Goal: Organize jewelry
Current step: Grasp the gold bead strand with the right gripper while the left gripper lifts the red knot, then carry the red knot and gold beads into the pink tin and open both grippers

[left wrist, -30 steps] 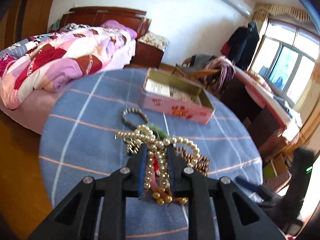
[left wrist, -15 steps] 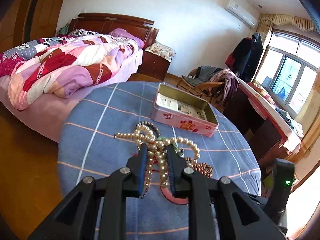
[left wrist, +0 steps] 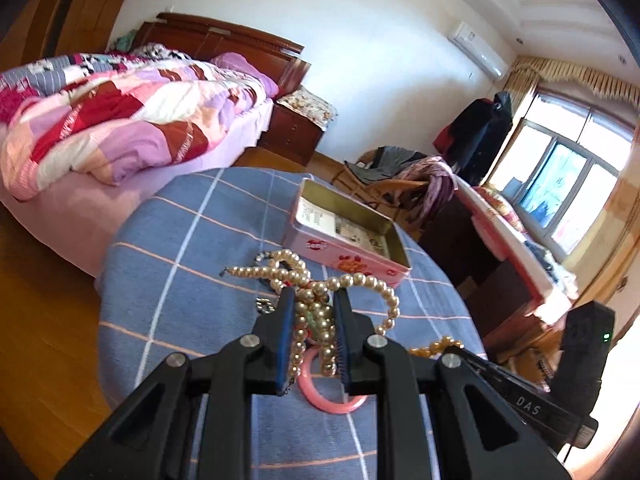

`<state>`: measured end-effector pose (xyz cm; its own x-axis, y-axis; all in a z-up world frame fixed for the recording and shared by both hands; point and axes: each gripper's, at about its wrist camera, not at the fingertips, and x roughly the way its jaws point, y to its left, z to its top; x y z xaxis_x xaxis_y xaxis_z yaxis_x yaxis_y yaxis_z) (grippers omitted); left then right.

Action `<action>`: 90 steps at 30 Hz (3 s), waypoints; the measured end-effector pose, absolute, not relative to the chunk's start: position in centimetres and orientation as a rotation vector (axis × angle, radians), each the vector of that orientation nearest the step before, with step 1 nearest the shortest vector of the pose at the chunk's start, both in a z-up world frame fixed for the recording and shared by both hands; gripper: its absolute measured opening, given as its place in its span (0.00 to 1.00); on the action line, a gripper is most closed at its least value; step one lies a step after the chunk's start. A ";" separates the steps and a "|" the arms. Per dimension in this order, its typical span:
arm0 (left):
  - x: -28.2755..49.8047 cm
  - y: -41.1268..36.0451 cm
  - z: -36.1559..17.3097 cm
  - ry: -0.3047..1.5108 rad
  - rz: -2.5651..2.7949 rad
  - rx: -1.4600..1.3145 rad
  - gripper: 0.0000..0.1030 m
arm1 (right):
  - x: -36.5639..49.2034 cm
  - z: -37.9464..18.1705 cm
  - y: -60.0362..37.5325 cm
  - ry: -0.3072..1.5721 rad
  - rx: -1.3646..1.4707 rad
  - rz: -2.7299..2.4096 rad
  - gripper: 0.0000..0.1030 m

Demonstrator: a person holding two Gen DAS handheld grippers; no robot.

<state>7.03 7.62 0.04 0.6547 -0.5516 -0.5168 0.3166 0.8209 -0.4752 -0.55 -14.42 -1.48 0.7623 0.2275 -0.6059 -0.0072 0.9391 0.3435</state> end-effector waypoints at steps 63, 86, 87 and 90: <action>7.8 3.3 5.0 0.634 -0.562 -0.070 0.06 | 1.1 4.9 -19.5 0.531 0.346 0.070 0.09; 23.0 -6.8 1.2 0.703 -0.528 -0.052 0.06 | 22.6 0.3 -24.4 0.634 0.345 0.002 0.09; 23.5 -7.2 0.8 0.719 -0.524 -0.041 0.06 | 23.3 -0.5 -24.7 0.655 0.351 0.003 0.10; 24.2 -8.2 -0.6 0.769 -0.505 -0.012 0.07 | 24.4 -2.0 -24.9 0.691 0.332 -0.023 0.10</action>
